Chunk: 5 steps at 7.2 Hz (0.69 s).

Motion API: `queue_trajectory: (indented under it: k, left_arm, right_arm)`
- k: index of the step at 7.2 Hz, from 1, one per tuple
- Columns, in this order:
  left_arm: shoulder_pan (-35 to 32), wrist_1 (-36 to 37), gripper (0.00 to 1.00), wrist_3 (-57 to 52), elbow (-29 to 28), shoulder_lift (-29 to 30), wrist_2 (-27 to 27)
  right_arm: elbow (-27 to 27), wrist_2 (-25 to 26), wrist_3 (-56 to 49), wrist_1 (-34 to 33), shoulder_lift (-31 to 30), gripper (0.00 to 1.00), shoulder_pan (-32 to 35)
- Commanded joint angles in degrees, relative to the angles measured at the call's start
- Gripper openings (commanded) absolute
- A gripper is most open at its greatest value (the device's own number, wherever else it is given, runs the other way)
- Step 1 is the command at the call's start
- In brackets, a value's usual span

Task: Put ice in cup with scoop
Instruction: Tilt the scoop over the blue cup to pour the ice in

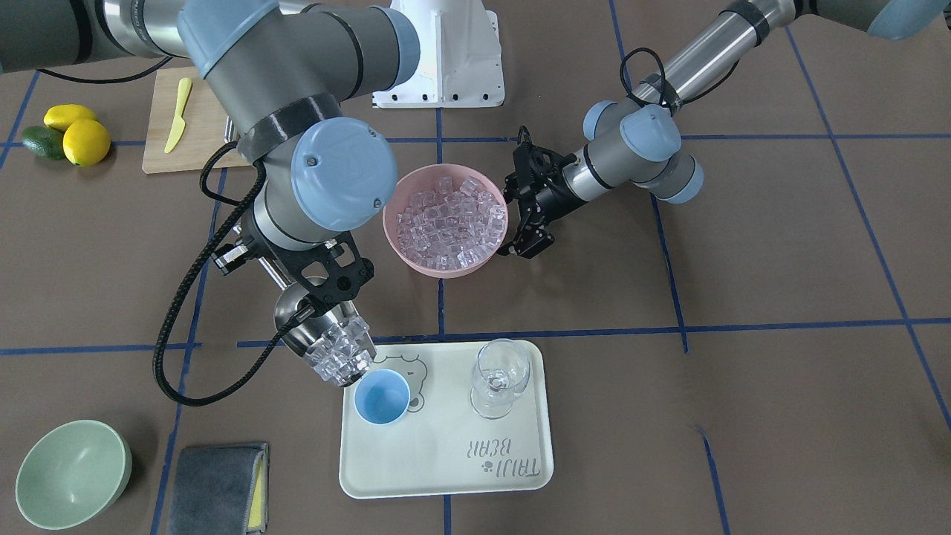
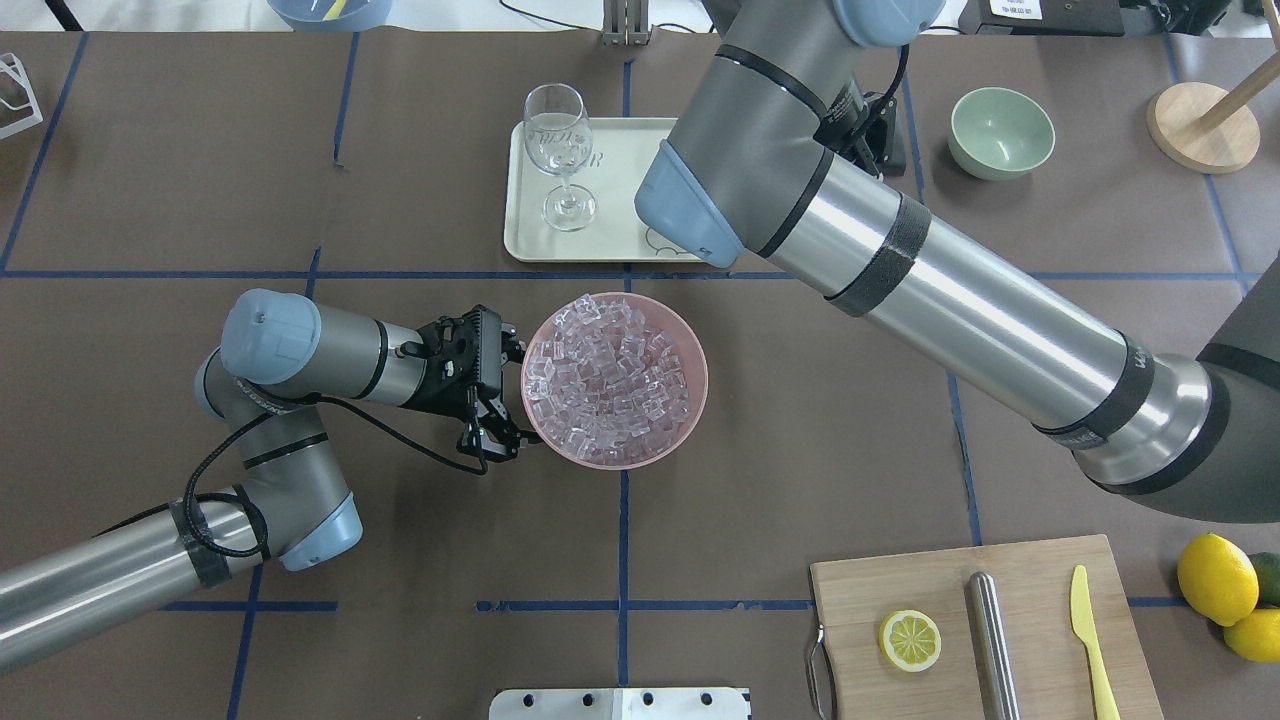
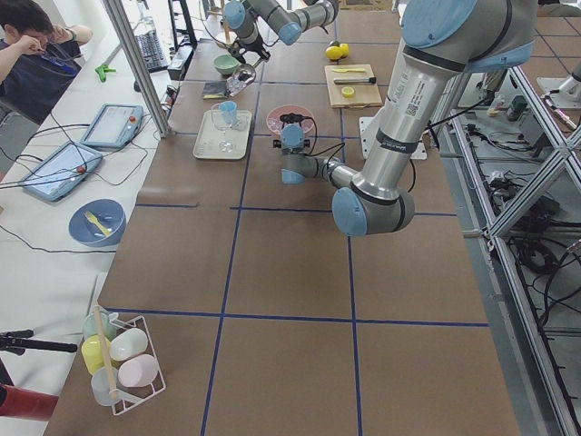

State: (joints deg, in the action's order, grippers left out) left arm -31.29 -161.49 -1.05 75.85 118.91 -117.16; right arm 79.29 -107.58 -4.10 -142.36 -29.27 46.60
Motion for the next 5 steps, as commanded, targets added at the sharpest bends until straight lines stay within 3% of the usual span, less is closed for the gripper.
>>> queue_trajectory:
  k: [1,2,5]
  left_arm:
    - [0.0,0.03,1.0,0.0,0.0,0.0,0.0]
    - [0.0,0.03,1.0,0.0,0.0,0.0,0.0]
    - [0.0,-0.05,1.0,0.0,0.0,0.0,0.0]
  right_arm:
    - [-2.1,0.0,-1.43,-0.11,1.13,0.0,0.33]
    - [-5.34,0.0,-1.87,-0.19,3.32,0.0,0.42]
    - [-5.9,0.35,-2.93,-0.37,3.34,0.0,0.33]
